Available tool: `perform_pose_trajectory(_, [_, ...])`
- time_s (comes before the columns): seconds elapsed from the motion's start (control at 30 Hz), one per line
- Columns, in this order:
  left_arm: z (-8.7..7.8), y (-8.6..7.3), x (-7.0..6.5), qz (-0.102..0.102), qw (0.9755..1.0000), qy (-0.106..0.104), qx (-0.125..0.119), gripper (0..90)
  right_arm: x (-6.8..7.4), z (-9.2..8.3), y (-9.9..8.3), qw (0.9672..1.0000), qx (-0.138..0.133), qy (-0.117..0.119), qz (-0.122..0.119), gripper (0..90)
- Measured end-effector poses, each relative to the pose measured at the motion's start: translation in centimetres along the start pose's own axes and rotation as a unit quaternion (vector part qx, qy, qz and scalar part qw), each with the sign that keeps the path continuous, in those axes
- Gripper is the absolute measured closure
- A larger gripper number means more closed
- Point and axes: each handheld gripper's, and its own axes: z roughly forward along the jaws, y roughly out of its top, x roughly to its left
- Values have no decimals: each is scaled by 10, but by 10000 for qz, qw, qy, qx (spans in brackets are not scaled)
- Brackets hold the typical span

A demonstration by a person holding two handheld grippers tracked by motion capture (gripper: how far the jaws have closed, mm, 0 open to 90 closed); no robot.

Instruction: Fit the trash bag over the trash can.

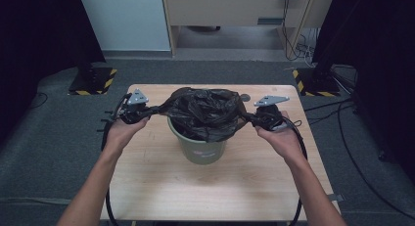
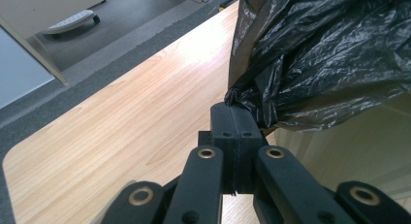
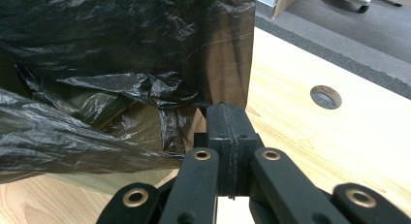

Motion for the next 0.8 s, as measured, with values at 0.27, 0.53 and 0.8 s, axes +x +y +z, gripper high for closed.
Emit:
perform_pose_trajectory(0.27, [-6,-3,-1,-97,9997,134,-199,801,-2,-8,1,9996,-287,-5,24,781])
perform_pose_trajectory(0.53, [-26,-6,3,-25,9986,300,-437,558,-1,-22,3,9983,-581,-33,-41,584])
perform_pose_trajectory(0.8, [-47,-11,5,137,9982,239,-541,541,7,-26,8,9969,-716,179,-282,466])
